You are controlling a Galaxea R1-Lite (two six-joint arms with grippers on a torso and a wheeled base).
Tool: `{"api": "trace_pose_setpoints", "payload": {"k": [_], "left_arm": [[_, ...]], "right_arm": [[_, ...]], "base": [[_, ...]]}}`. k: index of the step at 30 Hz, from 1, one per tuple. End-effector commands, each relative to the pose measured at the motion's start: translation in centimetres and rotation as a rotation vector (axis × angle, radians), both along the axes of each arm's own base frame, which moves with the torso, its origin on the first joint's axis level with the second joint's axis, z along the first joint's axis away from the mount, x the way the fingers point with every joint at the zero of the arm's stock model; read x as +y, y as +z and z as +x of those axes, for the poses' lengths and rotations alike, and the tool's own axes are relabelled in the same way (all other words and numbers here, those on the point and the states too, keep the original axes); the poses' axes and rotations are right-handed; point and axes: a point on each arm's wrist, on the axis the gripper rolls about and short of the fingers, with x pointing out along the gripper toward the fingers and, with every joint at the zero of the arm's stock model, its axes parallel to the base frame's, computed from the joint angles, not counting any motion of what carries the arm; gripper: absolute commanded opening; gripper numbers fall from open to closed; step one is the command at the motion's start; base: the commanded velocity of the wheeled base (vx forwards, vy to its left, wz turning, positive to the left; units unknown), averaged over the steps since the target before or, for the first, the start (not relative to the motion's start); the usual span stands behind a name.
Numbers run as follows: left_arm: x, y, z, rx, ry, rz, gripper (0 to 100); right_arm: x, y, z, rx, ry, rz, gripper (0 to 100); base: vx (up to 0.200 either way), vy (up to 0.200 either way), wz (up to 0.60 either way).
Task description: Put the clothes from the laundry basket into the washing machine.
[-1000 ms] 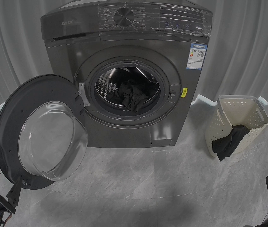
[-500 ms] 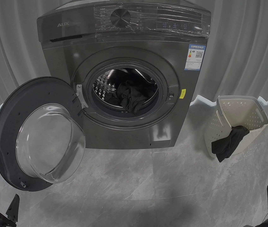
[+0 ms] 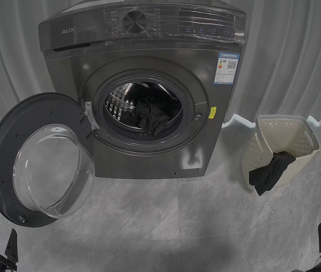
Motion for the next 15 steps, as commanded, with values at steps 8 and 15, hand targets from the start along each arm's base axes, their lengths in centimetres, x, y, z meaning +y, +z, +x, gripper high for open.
{"api": "trace_pose_setpoints", "payload": {"k": [8, 15], "left_arm": [[-0.35, -0.68, -0.49, -0.057, -0.071, -0.075, 100], [-0.28, -0.84, -0.48, -0.041, -0.036, -0.045, 100]], "right_arm": [[0.00, -0.51, 0.04, 0.006, 0.003, -0.005, 100], [0.00, -0.51, 0.04, 0.006, 0.003, -0.005, 100]], "base": [[0.000, 0.000, 0.00], [0.000, 0.000, 0.00]]}}
